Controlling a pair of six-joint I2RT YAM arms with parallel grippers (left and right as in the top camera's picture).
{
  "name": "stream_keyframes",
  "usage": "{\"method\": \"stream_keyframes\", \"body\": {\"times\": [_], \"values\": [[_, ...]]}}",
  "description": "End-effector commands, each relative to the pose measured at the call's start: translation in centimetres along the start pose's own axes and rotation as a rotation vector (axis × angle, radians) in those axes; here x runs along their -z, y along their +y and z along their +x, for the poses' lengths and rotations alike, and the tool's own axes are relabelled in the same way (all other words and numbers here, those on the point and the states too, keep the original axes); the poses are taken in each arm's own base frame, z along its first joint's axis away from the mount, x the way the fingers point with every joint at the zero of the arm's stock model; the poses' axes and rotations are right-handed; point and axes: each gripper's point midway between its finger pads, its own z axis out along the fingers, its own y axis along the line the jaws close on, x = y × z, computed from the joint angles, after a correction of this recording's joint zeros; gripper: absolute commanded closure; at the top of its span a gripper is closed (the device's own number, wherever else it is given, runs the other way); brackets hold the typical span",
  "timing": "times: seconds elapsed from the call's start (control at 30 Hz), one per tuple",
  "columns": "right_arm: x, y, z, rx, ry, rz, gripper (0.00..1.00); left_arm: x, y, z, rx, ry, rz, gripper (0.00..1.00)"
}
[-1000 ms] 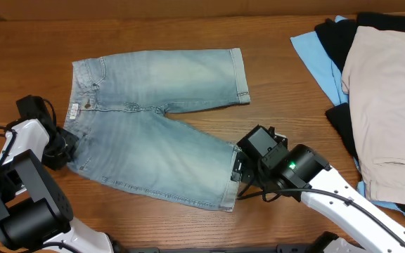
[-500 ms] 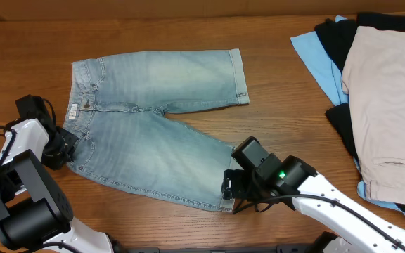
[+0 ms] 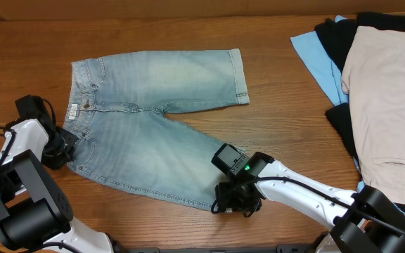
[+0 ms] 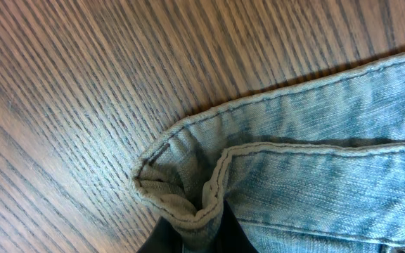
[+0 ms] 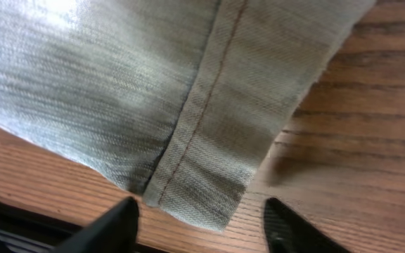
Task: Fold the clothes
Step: 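Lift the right leg hem and move it up-left toward the waistband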
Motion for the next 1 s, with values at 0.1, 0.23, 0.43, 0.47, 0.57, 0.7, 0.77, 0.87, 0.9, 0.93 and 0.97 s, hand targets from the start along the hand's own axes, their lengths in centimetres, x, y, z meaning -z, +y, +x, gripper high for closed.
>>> {"method": "stream_keyframes", "body": {"times": [0.1, 0.23, 0.43, 0.47, 0.57, 0.7, 0.77, 0.87, 0.9, 0.93, 0.97], "values": [[0.1, 0.1, -0.2, -0.014, -0.013, 0.003, 0.72, -2.2, -0.1, 1.4, -0.008, 0.072, 0.001, 0.96], [0.1, -0.2, -0.2, -0.034, -0.019, 0.019, 0.85, -2.2, -0.1, 1.4, -0.009, 0.072, 0.001, 0.96], [0.2, -0.7, 0.0, -0.054, -0.006, 0.034, 0.75, -2.2, -0.3, 1.3, -0.007, 0.065, 0.009, 0.96], [0.2, -0.7, 0.0, -0.038, -0.006, 0.032, 0.63, -2.2, -0.7, 1.0, -0.005, 0.056, 0.027, 0.96], [0.2, -0.7, 0.0, 0.004, -0.007, 0.033, 0.45, -2.1, -1.6, 0.7, -0.006, 0.043, 0.067, 0.96], [0.1, -0.3, -0.5, 0.016, -0.021, 0.017, 0.37, -2.1, -2.4, 0.1, -0.009, 0.015, 0.095, 0.96], [0.0, 0.0, -0.8, 0.021, -0.031, 0.007, 0.37, -2.0, -2.8, -0.1, -0.008, 0.012, 0.114, 0.96], [-0.2, 0.2, -1.1, 0.024, -0.038, 0.001, 0.37, -2.0, -3.1, -0.1, 0.002, 0.014, 0.131, 0.96], [-0.4, 0.1, -1.1, 0.023, -0.034, 0.005, 0.38, -2.0, -3.3, 0.0, 0.002, 0.021, 0.140, 0.96], [-0.5, 0.0, -1.1, 0.027, -0.031, 0.011, 0.38, -2.0, -3.4, 0.1, 0.002, 0.024, 0.144, 0.96], [-0.8, -0.1, -1.1, 0.047, -0.026, 0.017, 0.38, -1.9, -3.5, 0.2, 0.002, 0.029, 0.151, 0.96]]}}
